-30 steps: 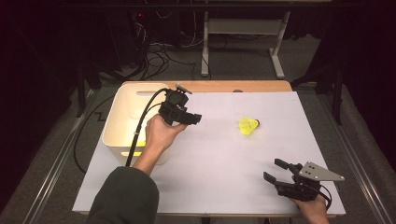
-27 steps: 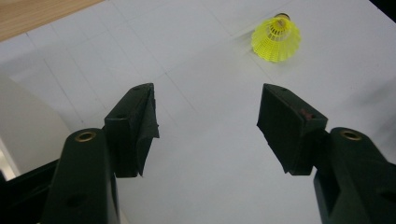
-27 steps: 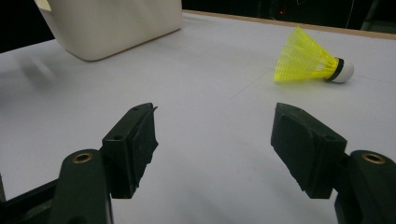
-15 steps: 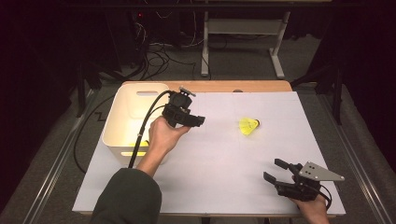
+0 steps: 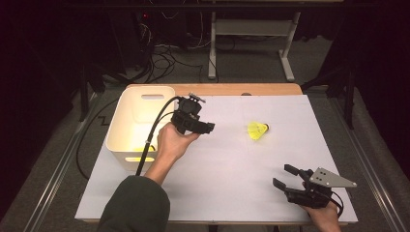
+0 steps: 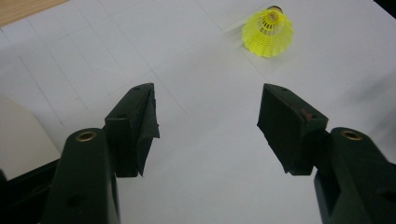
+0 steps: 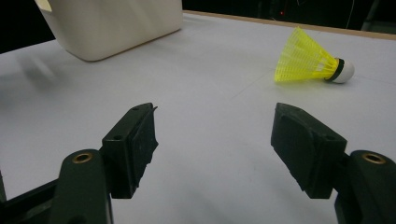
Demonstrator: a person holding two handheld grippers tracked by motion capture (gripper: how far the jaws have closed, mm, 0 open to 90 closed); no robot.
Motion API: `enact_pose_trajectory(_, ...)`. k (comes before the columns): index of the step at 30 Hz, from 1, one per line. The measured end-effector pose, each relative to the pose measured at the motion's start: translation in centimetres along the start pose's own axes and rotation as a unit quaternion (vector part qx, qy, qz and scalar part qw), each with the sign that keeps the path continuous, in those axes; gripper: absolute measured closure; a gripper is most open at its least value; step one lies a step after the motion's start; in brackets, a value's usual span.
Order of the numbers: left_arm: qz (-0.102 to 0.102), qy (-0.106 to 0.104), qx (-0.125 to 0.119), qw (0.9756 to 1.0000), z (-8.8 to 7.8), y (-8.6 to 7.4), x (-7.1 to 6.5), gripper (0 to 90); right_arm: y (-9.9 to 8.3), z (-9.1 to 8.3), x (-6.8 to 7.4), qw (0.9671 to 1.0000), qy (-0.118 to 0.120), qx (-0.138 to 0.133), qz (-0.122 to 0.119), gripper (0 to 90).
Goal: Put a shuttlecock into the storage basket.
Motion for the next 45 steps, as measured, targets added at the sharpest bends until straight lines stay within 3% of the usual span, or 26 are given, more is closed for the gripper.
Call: enact_pose_trajectory(45, 0.008, -0.011, 0.000, 0.9999, 2.7, -1.7, -2.7, 38.0, 0.0, 0.0, 0.0, 1.0000, 0.001, -0.001, 0.000, 31.6)
Point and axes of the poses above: each handheld gripper's, and its own axes: z roughly forward along the jaws, y roughly out of its top, x roughly to its left, the point moved 7 cm from there along z, roughly forward along the jaws, and after that the axes turned 6 degrees about y, right-handed, at the moved point
